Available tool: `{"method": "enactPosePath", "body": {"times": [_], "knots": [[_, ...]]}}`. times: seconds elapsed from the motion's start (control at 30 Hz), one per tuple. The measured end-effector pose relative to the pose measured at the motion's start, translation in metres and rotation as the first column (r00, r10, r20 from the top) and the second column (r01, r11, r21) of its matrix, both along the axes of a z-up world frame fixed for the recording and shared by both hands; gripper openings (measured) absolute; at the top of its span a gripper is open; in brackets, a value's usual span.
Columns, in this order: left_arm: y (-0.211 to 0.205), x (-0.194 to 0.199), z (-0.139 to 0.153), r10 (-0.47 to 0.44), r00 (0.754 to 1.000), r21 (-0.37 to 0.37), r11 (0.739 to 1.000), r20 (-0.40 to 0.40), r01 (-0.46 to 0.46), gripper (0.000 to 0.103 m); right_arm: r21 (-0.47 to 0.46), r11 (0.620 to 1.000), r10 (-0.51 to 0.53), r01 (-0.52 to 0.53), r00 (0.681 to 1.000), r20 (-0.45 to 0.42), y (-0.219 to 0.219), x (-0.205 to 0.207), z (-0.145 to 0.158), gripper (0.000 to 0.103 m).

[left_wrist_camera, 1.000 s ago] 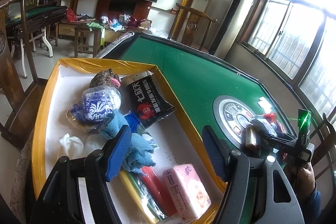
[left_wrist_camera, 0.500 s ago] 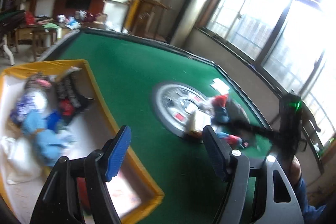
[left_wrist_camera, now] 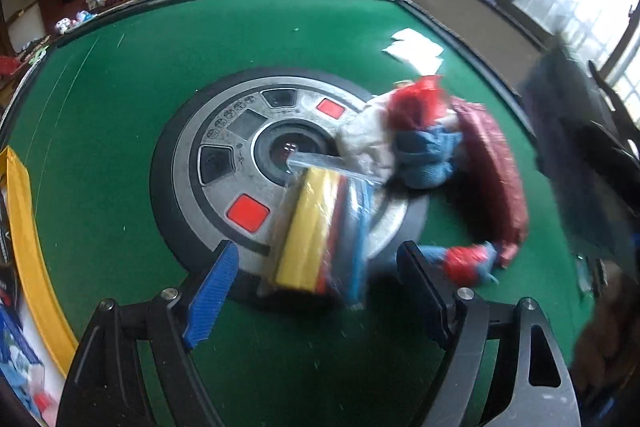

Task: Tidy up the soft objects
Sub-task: 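Grasp Deeyeo wipes pack with right gripper while left gripper grasps another strip pack, then lift strip pack with left gripper while right gripper holds Deeyeo wipes pack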

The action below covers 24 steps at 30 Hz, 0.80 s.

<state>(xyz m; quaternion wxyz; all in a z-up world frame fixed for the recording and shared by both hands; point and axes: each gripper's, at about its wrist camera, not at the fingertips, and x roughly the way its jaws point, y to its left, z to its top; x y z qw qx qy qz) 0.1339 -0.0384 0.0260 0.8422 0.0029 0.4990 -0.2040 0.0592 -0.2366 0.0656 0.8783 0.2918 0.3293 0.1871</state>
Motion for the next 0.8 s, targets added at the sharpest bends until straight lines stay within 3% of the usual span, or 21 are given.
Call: {"method": "enactPosePath", "body": {"times": [0.23,0.3,0.33,0.43,0.8], "knots": [[-0.028,0.024,-0.021,-0.049,0.997,0.089,0.995,-0.058,0.054,0.082,0.006,1.000,0.005,-0.005,1.000,-0.002,0.001,0.005,0.000,0.065],[-0.031,0.026,-0.023,-0.027,0.999,0.131,0.991,-0.020,0.029,0.080,0.003,1.000,0.001,-0.001,1.000,-0.003,0.001,0.005,-0.001,0.065],[-0.030,0.027,-0.024,-0.011,1.000,0.132,0.991,-0.006,0.012,0.080,0.001,1.000,0.004,-0.004,1.000,-0.005,0.001,0.006,-0.001,0.065],[-0.021,0.023,-0.022,0.016,1.000,0.067,0.998,0.019,-0.017,0.047,-0.008,1.000,0.013,-0.013,1.000,-0.011,0.003,0.010,-0.004,0.064],[0.006,-0.041,-0.024,0.021,0.998,0.039,0.999,0.060,-0.023,0.047,-0.065,0.996,0.061,-0.063,0.998,-0.030,0.027,0.008,-0.008,0.065]]}}
